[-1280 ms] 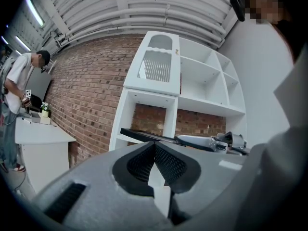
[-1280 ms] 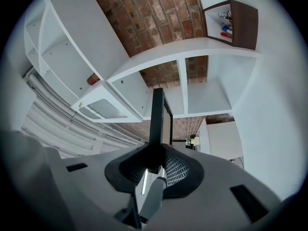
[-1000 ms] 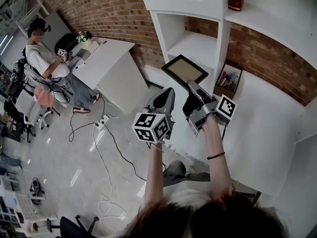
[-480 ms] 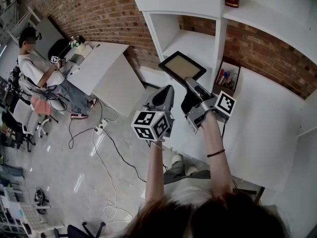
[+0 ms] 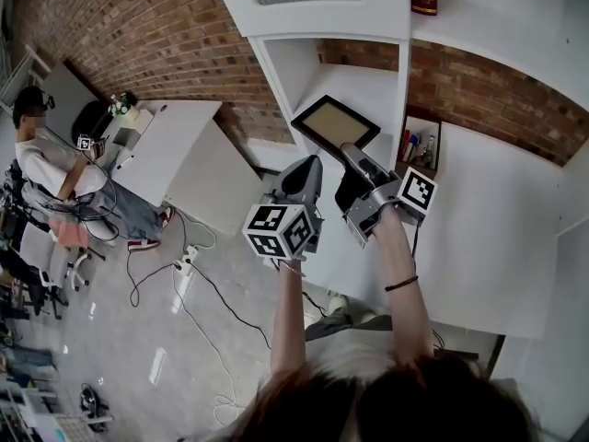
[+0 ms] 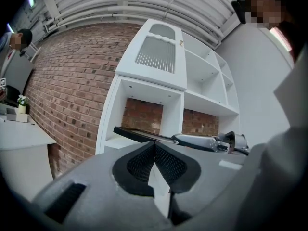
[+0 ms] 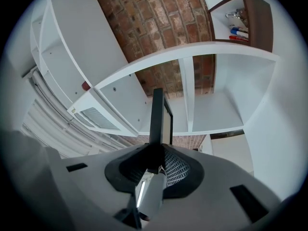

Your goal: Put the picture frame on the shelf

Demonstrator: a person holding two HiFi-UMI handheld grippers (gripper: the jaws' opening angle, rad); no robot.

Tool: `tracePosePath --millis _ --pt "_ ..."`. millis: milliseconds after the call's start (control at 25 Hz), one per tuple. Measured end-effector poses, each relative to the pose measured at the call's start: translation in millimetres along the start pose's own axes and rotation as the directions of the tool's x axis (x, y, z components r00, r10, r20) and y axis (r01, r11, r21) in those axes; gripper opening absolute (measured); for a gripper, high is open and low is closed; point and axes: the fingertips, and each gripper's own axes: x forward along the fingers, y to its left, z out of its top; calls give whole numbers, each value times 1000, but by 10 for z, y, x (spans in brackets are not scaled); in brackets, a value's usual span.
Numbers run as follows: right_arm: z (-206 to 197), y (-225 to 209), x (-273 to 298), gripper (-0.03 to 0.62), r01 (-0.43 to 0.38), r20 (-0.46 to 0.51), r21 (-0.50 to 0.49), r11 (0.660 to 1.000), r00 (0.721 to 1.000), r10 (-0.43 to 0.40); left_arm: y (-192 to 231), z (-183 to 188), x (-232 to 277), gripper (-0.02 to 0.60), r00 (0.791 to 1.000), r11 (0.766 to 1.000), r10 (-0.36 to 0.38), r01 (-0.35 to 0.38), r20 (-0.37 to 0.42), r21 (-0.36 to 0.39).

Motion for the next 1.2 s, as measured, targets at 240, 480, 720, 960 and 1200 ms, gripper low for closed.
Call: tracePosePath --millis 240,480,720,960,1200 --pt "138 -67 60 77 -1 60 -19 1000 998 2 97 -30 148 11 999 999 -53 53 -6 0" --pt "260 -103 152 77 4 104 -34 999 995 0 208 -10 287 11 996 996 -87 87 -8 -6" --pt "369 -140 225 77 13 133 -45 999 991 -6 277 -7 433 11 993 993 -118 117 -14 -10" --pt "447 -194 305 75 20 151 -48 999 988 -12 358 -6 524 11 991 991 -133 133 -15 -14" --pt "465 -240 459 75 36 158 -42 998 987 -29 512 37 582 11 991 991 -134 134 -18 -25"
